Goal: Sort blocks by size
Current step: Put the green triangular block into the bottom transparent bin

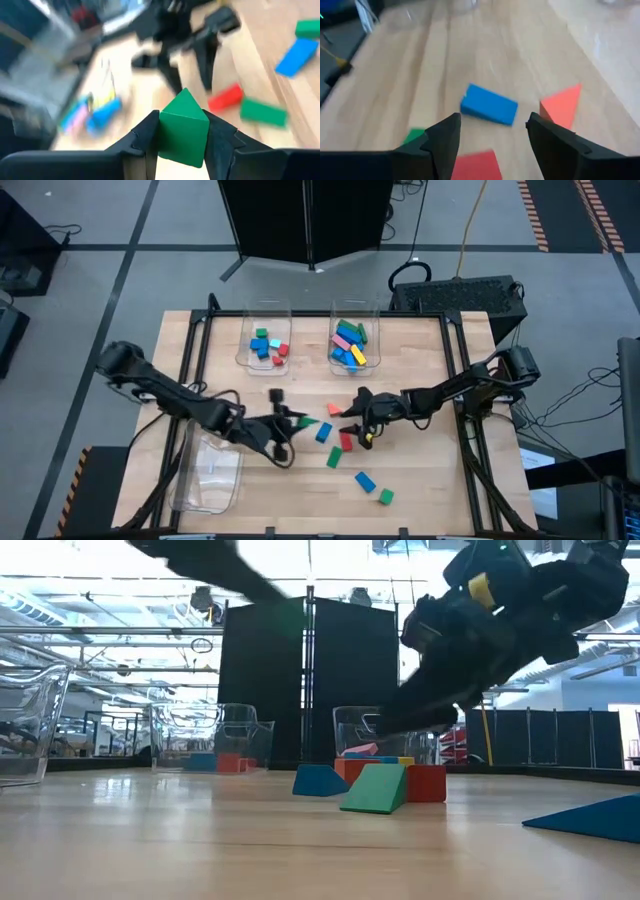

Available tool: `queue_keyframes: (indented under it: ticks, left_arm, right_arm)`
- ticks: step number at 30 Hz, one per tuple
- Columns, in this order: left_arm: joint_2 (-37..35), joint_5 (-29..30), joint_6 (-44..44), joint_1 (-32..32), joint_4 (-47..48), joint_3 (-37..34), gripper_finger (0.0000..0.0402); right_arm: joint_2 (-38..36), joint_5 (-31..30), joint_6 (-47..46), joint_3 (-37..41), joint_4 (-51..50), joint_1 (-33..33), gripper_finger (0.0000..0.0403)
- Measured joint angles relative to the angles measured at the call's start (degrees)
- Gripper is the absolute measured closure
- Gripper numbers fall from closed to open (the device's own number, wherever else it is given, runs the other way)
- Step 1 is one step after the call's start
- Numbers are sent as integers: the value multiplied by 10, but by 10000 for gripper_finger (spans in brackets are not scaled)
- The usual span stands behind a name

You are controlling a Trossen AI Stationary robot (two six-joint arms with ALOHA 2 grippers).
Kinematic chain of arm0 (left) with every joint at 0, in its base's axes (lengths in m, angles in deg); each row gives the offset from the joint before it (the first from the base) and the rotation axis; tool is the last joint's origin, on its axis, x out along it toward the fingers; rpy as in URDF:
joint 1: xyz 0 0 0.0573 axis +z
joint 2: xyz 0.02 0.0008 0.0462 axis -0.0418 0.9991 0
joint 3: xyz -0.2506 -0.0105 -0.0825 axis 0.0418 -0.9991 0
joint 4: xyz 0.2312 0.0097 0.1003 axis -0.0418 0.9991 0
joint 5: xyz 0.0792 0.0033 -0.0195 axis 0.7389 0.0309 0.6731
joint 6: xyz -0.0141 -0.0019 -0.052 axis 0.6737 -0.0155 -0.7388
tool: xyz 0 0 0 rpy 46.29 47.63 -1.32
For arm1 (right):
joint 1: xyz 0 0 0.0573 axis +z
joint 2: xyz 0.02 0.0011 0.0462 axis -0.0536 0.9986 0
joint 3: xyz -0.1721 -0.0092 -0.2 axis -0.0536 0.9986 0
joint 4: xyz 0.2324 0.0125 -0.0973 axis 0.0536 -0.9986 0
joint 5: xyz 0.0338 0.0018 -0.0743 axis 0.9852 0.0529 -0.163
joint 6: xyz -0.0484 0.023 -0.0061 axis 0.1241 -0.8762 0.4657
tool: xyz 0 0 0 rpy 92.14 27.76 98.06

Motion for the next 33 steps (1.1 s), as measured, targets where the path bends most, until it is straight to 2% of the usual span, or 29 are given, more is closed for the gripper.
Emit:
queue_keyframes:
  ticks: [4, 8, 12, 16, 20, 23, 27, 33]
  left_arm:
    - [-61, -1, -179, -17, 183, 0, 284]
    - [-104, -29, -351, -42, 331, 0, 284]
    - [-122, -91, -479, -68, 413, 0, 284]
    - [-124, -185, -550, -93, 449, 0, 284]
    - [-124, -270, -600, -113, 480, 0, 284]
    - [-128, -306, -606, -122, 494, 0, 287]
    - [-143, -313, -589, -124, 497, 6, 289]
    - [-169, -287, -552, -124, 502, 48, 290]
  right_arm:
    - [0, -4, 19, 0, -32, -3, 185]
    - [0, -27, 33, 0, -40, -3, 185]
    - [0, -33, 34, 0, -40, -3, 186]
    - [0, -44, 34, 0, -38, -3, 186]
    - [0, -44, 34, 0, -33, -3, 186]
    - [0, -44, 34, 0, -28, -3, 186]
    - [0, -44, 34, 0, -18, -3, 186]
    - [0, -43, 32, 0, -8, -3, 186]
